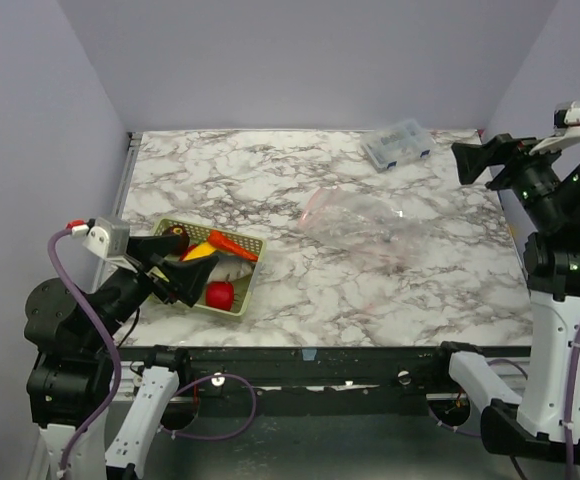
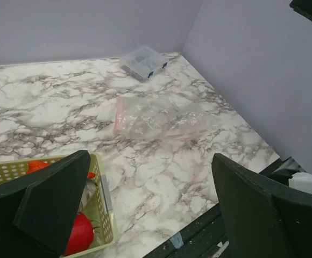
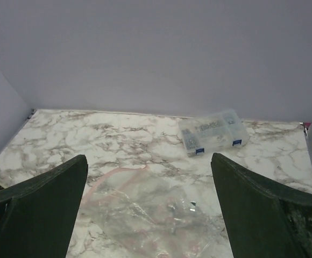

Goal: Open the zip-top bag and remove the fake food
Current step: Reset both arms

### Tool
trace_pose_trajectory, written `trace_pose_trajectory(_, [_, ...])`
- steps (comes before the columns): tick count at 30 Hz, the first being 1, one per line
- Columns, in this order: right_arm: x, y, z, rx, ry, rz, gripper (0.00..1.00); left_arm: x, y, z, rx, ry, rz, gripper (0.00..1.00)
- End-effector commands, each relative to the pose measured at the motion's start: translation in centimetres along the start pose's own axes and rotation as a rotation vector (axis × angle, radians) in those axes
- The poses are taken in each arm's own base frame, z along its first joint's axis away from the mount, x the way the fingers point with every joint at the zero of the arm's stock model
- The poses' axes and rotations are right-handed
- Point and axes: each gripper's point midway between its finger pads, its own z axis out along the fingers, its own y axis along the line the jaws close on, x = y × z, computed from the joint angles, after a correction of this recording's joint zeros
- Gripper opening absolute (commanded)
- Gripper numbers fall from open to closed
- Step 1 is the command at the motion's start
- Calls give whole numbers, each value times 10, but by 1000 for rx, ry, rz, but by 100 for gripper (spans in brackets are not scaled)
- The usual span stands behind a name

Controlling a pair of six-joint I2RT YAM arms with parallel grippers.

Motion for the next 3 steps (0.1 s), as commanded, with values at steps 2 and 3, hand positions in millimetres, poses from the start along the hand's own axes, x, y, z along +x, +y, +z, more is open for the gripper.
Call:
trace_pose_trajectory(2, [-9,-1,-11,35,-20,15,100,-3,-1,-1,-12,7,-30,99])
trace_pose_trajectory(3, [-8,1,-12,27,-17,5,100,-3,-1,-1,-11,9,-33,99])
